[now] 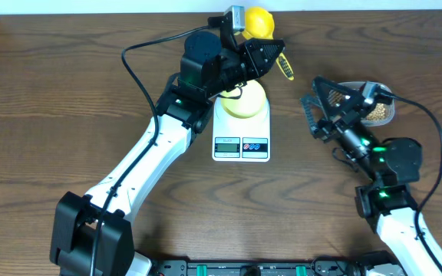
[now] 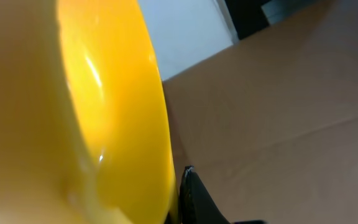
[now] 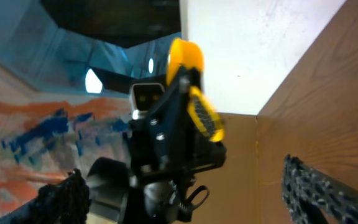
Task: Scoop item into bowl and weigh 50g on scale
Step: 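Reach the right gripper to the scoop handle held by left gripper, then grasp the scoop handle with the right gripper, release left gripper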
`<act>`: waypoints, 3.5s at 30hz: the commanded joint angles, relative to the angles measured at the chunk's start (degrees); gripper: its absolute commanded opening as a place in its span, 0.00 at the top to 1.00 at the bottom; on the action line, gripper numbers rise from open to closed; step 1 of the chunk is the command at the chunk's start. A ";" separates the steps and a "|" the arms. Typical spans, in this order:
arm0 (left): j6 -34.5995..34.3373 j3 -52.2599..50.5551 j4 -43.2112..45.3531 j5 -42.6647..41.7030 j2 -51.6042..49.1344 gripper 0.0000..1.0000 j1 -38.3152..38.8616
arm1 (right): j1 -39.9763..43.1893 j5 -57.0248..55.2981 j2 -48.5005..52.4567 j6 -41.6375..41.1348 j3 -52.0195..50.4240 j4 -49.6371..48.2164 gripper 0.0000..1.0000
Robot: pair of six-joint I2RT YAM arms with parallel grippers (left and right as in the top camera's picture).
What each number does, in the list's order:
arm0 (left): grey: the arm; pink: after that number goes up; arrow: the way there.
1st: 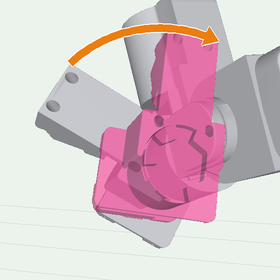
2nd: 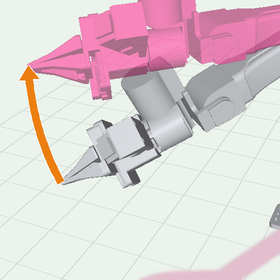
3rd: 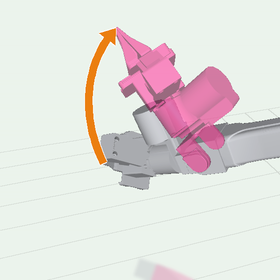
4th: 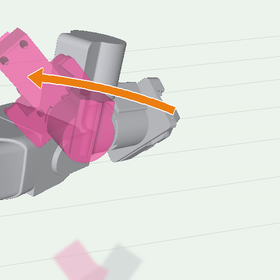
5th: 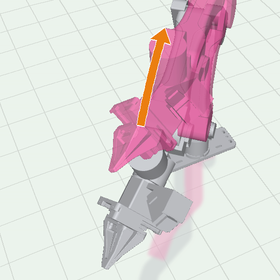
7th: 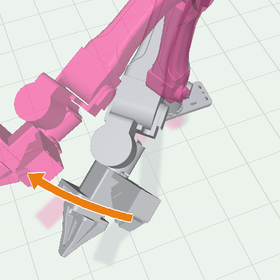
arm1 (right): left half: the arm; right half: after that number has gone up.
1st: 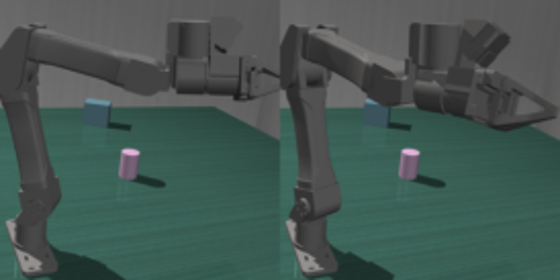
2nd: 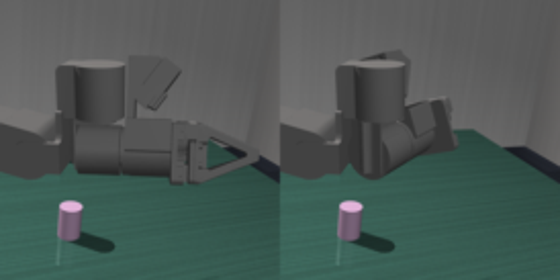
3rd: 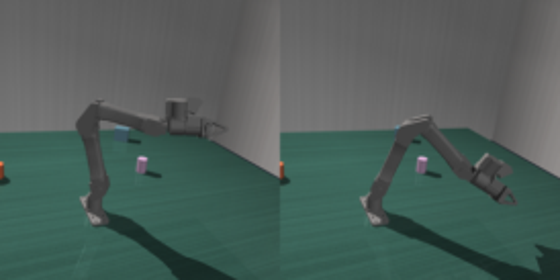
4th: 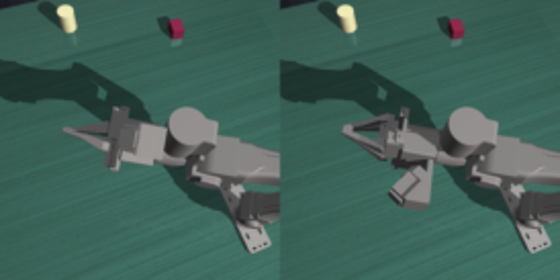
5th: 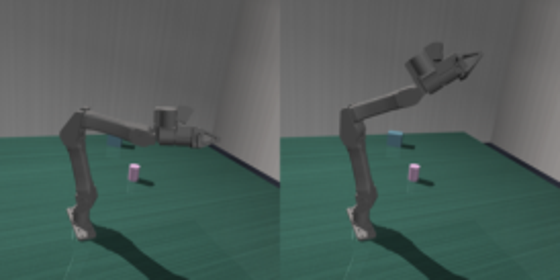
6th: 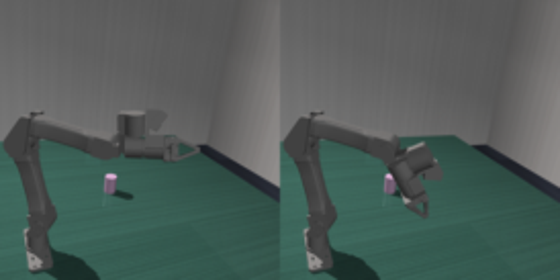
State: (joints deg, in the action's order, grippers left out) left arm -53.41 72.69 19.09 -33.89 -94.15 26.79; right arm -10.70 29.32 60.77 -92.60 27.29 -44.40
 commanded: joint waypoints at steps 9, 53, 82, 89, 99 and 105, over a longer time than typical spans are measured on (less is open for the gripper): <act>-8.41 1.38 1.42 -10.05 0.94 0.93 0.85 | -3.26 -5.46 1.88 -0.72 1.03 -3.19 0.24; -8.17 1.38 1.81 -10.54 0.94 0.93 4.11 | -3.21 -5.84 1.86 -0.33 1.03 -4.72 0.77; -8.15 1.38 1.79 -10.69 0.94 0.60 4.11 | -3.23 -6.75 1.86 2.60 1.03 -5.75 0.99; -8.15 1.38 1.81 -10.69 0.94 0.27 4.11 | -3.23 -8.26 1.86 6.71 1.01 -5.70 0.99; -7.72 1.38 1.11 -10.71 0.94 0.07 4.11 | -3.21 -13.77 1.86 10.69 1.03 -1.86 0.99; -4.98 1.36 0.48 -12.39 0.94 0.06 4.11 | -3.21 -16.72 1.86 12.13 1.03 -1.97 0.99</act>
State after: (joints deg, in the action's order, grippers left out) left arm -61.19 72.69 19.49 -43.88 -94.15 31.03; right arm -13.74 15.84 62.63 -82.56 27.31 -46.13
